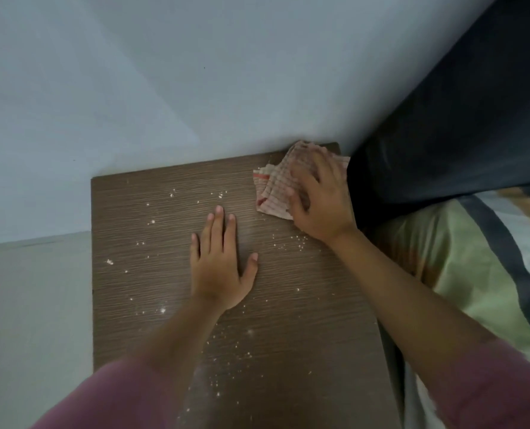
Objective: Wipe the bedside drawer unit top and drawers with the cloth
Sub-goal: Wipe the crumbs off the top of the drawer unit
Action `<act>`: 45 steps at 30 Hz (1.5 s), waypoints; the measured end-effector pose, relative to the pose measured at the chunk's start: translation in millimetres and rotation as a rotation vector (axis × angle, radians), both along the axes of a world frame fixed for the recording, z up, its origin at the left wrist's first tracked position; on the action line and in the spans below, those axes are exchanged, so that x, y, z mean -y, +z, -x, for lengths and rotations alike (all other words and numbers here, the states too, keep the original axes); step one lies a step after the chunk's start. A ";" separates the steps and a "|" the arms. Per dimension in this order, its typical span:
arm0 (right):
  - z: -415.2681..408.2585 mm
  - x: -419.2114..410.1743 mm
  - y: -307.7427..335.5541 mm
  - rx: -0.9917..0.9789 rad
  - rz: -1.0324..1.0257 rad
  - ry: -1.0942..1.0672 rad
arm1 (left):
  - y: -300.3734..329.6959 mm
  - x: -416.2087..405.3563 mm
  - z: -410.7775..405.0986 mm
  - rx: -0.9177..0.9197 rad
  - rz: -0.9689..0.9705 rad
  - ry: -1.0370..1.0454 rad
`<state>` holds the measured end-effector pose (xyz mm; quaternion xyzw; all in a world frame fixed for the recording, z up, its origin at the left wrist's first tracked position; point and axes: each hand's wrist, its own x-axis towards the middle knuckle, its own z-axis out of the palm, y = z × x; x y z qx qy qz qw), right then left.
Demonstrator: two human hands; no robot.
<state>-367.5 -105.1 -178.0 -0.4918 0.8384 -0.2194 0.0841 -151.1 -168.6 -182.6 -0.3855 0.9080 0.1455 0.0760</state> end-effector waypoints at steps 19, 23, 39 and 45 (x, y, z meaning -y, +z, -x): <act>-3.8 -20.6 -13.2 -0.030 -0.208 0.137 | -2.9 -1.0 -0.3 -0.047 0.013 -0.002; -24.2 -44.5 -13.7 -0.035 -0.213 0.111 | -4.5 -3.0 -2.1 -0.060 0.043 -0.007; -152.1 -195.2 -10.6 0.022 -0.233 -0.019 | 22.3 -169.9 -132.8 -0.187 -0.104 -0.015; -185.1 -237.3 -11.0 0.032 -0.187 -0.054 | 2.5 -195.8 -163.5 -0.117 -0.026 -0.020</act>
